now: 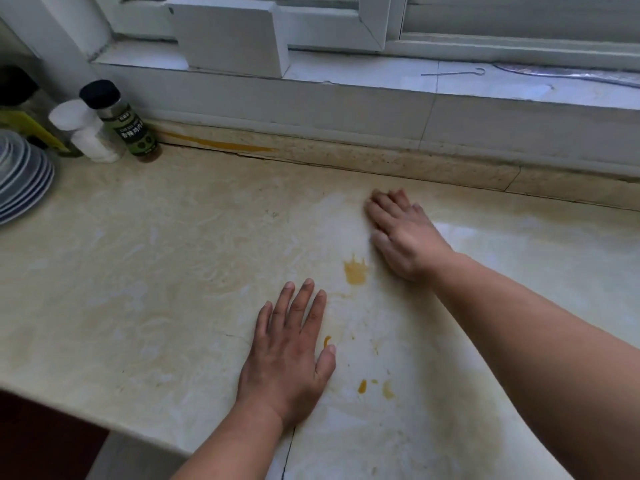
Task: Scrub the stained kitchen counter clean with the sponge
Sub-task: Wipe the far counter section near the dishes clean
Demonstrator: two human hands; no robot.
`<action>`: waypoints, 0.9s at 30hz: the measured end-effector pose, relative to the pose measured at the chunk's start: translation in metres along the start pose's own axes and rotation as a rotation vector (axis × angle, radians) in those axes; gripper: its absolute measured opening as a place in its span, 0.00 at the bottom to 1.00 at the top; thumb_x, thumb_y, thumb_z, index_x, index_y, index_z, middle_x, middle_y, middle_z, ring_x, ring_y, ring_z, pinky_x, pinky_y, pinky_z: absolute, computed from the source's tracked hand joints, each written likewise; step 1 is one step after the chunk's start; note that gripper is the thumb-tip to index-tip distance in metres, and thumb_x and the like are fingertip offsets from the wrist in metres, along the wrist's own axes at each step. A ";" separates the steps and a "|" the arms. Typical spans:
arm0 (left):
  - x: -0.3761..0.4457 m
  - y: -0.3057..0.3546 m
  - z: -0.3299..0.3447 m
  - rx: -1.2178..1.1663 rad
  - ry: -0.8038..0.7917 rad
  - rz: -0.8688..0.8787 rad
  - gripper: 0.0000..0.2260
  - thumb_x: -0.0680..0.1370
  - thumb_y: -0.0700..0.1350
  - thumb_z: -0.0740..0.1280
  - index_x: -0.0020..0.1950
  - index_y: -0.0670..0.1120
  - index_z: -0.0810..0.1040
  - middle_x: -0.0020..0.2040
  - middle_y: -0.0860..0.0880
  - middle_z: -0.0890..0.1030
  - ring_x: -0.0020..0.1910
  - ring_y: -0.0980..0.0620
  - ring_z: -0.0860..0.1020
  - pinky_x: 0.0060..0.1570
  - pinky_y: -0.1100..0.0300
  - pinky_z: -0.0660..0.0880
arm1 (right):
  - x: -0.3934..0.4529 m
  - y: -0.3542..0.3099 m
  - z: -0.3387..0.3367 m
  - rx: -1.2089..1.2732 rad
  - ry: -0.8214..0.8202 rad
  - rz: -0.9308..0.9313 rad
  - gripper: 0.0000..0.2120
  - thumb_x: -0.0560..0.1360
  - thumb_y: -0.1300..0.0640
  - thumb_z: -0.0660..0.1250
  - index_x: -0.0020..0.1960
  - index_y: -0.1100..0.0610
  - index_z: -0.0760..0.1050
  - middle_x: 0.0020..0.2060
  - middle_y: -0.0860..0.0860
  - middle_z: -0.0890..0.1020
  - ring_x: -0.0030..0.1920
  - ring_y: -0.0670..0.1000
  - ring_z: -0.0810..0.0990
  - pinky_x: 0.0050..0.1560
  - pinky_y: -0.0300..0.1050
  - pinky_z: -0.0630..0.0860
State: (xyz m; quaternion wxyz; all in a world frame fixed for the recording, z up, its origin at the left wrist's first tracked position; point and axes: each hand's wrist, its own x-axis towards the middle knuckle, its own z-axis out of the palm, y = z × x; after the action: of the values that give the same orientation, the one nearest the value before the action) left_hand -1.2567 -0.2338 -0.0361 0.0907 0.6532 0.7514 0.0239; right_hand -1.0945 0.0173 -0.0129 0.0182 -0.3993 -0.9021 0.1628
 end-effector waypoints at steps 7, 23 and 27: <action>0.000 -0.003 -0.001 -0.065 0.018 -0.017 0.38 0.78 0.58 0.55 0.85 0.42 0.52 0.86 0.47 0.48 0.84 0.51 0.44 0.79 0.48 0.44 | -0.079 -0.057 0.020 0.034 -0.149 -0.269 0.29 0.83 0.46 0.52 0.82 0.44 0.47 0.82 0.41 0.46 0.81 0.48 0.37 0.79 0.51 0.41; 0.002 0.002 -0.010 -0.072 -0.044 -0.046 0.39 0.76 0.62 0.42 0.85 0.46 0.42 0.85 0.51 0.37 0.81 0.57 0.32 0.79 0.54 0.33 | -0.311 0.043 0.014 0.065 0.061 0.510 0.30 0.79 0.44 0.47 0.81 0.45 0.53 0.82 0.42 0.50 0.81 0.47 0.44 0.76 0.65 0.57; 0.002 0.003 -0.011 -0.082 -0.053 -0.040 0.39 0.75 0.59 0.42 0.85 0.46 0.42 0.85 0.50 0.38 0.82 0.56 0.34 0.79 0.53 0.34 | -0.310 -0.005 0.036 0.075 0.133 0.675 0.36 0.77 0.43 0.47 0.82 0.57 0.54 0.82 0.52 0.49 0.81 0.56 0.44 0.77 0.62 0.53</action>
State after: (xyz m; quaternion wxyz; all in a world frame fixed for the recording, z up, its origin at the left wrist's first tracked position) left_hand -1.2556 -0.2307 -0.0252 0.1375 0.6341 0.7601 0.0357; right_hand -0.8935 -0.2212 -0.0157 0.0367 -0.6840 -0.7093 0.1663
